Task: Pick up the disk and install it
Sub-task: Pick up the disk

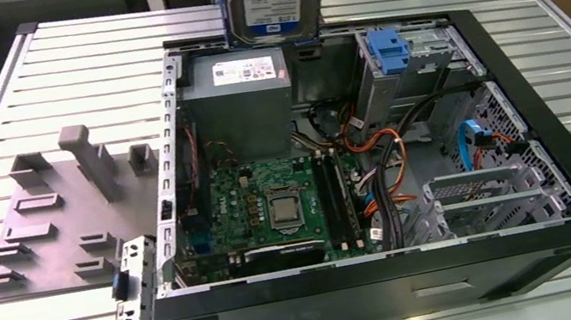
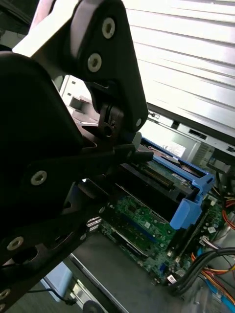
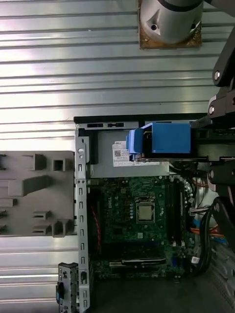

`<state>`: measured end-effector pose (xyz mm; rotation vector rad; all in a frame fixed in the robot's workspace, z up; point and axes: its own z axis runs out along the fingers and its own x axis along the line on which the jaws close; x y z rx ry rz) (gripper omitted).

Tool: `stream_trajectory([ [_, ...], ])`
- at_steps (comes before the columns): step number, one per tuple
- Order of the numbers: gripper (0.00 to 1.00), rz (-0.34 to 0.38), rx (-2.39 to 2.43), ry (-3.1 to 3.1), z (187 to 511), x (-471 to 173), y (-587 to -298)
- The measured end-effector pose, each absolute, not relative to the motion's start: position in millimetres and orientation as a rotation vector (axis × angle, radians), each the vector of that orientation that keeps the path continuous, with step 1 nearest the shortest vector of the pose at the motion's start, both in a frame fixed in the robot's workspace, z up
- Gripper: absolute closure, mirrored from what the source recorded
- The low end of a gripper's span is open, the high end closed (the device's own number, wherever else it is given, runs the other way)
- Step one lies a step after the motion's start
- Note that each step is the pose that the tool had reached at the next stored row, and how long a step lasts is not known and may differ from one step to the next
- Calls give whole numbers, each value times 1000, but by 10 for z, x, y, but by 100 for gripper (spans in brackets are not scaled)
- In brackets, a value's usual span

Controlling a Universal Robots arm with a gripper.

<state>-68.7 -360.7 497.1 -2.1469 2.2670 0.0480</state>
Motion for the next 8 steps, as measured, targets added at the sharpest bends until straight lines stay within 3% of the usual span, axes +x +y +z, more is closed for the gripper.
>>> stream_trajectory([
  [8, 65, 48, -2147, 2267, 4966, -490, -3608],
])
